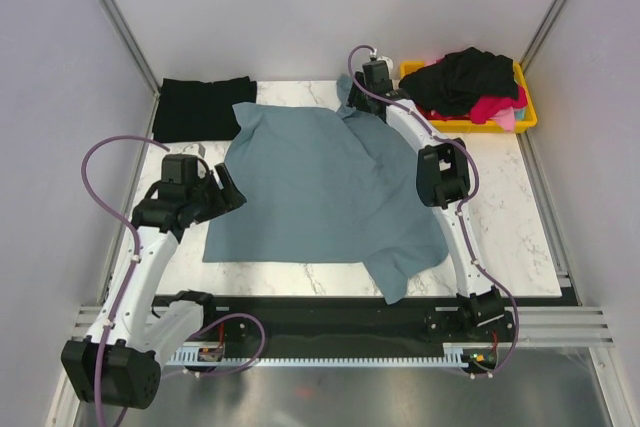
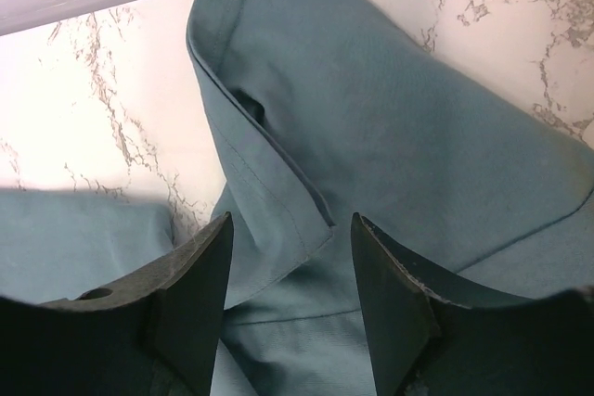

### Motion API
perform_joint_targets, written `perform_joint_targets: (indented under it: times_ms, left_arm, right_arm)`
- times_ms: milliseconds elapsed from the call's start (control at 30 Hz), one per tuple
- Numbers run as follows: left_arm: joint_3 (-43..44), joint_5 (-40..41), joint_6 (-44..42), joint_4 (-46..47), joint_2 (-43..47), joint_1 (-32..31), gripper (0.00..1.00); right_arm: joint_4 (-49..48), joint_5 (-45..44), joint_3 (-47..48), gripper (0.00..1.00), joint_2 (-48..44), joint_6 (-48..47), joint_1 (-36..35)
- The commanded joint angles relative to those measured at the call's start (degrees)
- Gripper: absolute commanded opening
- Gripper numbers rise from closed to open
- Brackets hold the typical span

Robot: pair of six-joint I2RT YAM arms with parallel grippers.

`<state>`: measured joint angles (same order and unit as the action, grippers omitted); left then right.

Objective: Fold and stack the t-shirts
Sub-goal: Flatten the tshirt out

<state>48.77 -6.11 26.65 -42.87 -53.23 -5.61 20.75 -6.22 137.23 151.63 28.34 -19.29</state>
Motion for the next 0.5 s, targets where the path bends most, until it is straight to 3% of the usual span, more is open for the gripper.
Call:
perform_joint_targets:
  times_ms: [0, 467]
  left_arm:
    - [0.4, -0.5, -2.2, 1.1, 1.0, -0.2, 0.76]
    - [0.4, -0.4, -2.2, 1.1, 1.1, -0.2, 0.76]
  right_arm:
    - [-1.2, -0.1, 0.9, 0.61, -0.5, 0.0, -0.3]
    - [-1.2, -0.3, 0.1, 0.48, 0.2, 0.4, -0.9]
